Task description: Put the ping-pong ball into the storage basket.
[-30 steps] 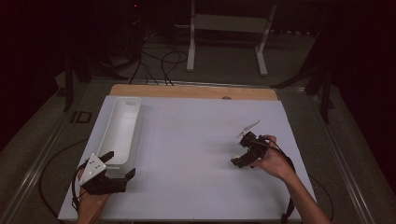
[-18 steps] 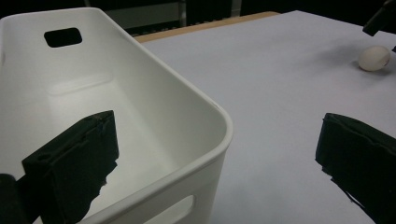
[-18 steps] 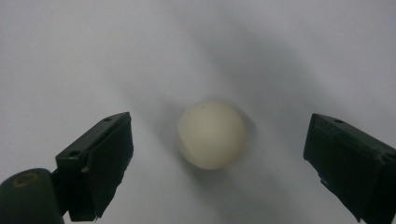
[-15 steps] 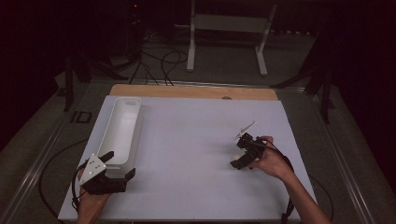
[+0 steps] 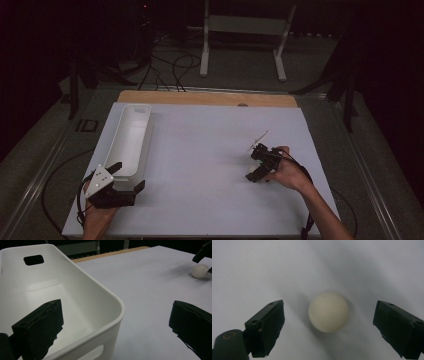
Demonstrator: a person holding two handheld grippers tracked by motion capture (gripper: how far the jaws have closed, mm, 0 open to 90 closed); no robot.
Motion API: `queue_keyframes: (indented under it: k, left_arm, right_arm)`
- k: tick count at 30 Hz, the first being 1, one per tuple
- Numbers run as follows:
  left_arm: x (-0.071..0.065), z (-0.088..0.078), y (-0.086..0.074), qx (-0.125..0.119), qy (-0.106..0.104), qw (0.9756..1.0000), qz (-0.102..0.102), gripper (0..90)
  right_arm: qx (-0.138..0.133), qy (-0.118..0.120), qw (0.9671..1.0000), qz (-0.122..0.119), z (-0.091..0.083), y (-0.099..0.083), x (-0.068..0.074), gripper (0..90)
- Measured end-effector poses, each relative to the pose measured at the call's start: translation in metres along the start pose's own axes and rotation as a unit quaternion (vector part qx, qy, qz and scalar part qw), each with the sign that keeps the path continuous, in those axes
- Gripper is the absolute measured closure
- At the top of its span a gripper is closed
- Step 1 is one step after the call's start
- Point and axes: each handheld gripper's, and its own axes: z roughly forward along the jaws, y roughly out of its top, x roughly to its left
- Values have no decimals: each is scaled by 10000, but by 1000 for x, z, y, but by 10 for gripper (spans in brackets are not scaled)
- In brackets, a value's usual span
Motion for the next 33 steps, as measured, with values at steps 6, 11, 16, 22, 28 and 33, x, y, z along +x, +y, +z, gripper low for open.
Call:
queue_keyframes:
  k: [6,11,16,22,28,33]
  left_arm:
    - [0,0,0,3,-1,10000,7,0]
    - [0,0,0,6,4,10000,16,0]
    - [0,0,0,5,6,10000,14,0]
    - [0,0,0,9,10,10000,18,0]
    - [0,0,0,9,11,10000,18,0]
    - [-1,0,0,16,21,10000,25,0]
  right_arm:
    - [122,0,9999,51,3,0,0,206]
    - [233,7,9997,72,7,0,0,317]
    - [282,99,9995,64,8,1,0,412]
    - [324,108,9994,71,10,3,0,481]
    - [323,123,9994,54,9,3,0,499]
    - [337,150,9993,26,9,2,0,500]
